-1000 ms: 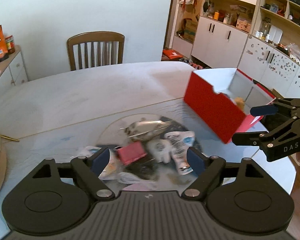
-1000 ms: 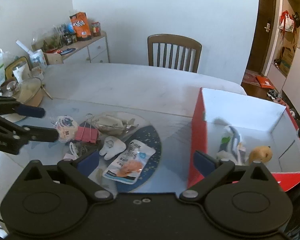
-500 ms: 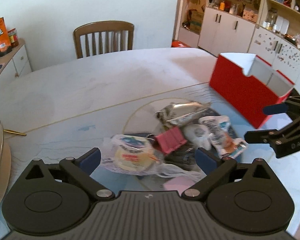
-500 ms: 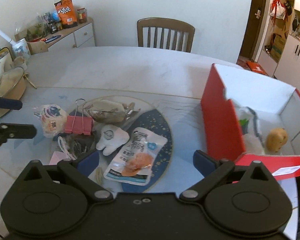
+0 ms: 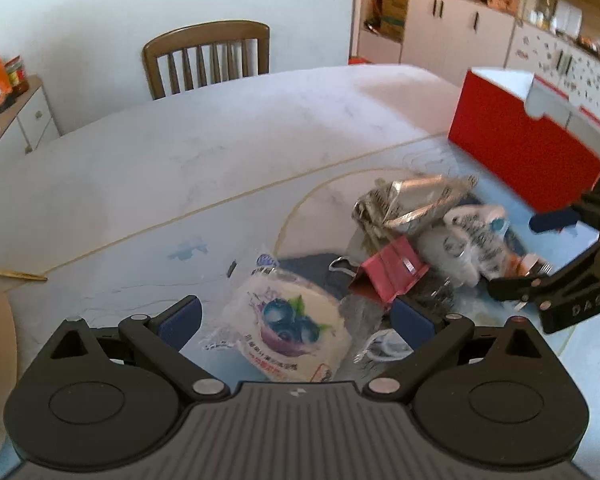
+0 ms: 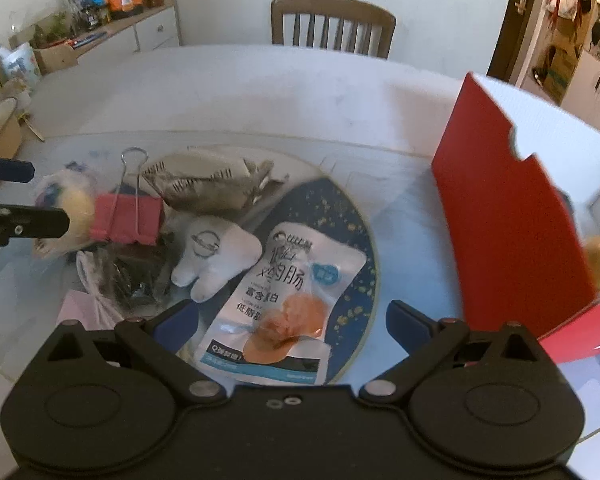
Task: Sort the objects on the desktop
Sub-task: 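Grasp the blueberry tissue pack with the left tool while the right tool grasps the sausage pouch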
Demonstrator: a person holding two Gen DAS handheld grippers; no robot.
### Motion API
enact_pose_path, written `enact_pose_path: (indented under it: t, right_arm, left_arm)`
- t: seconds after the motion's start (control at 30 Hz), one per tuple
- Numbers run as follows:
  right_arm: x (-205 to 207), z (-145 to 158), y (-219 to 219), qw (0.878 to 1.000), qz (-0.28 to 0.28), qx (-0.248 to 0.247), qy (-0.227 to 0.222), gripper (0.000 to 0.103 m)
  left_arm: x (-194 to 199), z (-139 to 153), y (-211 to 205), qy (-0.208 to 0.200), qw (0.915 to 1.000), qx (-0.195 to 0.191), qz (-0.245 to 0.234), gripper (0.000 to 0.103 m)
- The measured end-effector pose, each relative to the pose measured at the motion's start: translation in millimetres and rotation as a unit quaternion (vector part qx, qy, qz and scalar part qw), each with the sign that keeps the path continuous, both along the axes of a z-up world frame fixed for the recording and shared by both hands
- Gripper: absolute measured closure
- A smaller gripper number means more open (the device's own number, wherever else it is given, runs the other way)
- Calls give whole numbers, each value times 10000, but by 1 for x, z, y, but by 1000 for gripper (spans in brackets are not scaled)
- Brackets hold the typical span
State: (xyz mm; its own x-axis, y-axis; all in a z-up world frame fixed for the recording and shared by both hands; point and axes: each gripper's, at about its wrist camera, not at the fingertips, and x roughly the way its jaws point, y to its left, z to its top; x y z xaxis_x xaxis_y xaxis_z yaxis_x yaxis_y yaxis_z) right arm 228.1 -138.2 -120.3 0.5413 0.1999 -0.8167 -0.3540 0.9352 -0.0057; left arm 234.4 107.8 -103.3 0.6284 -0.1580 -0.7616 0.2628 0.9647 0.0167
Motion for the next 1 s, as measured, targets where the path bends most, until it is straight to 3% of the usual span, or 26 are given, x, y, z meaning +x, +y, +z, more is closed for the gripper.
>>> enact_pose_path:
  t: [0.23,0.53,0.8,1.0]
  right_arm:
    - [7,-13,6,9998,3,-158,90,3]
    - [18,-17,3,9998,-107,52,139,5]
    - [14,-13,3,9999,57,148,-26,30]
    - [13,-10,0,9998,-17,178,-47,39]
  left_arm:
    - [12,-10,10,181,9994,52,277,2]
    - [15,-15,15,190,9996,-63,174,2]
    - [14,-18,19,277,9988,-344,199,12]
    - [9,-17,22,357,9977,-535,197,23]
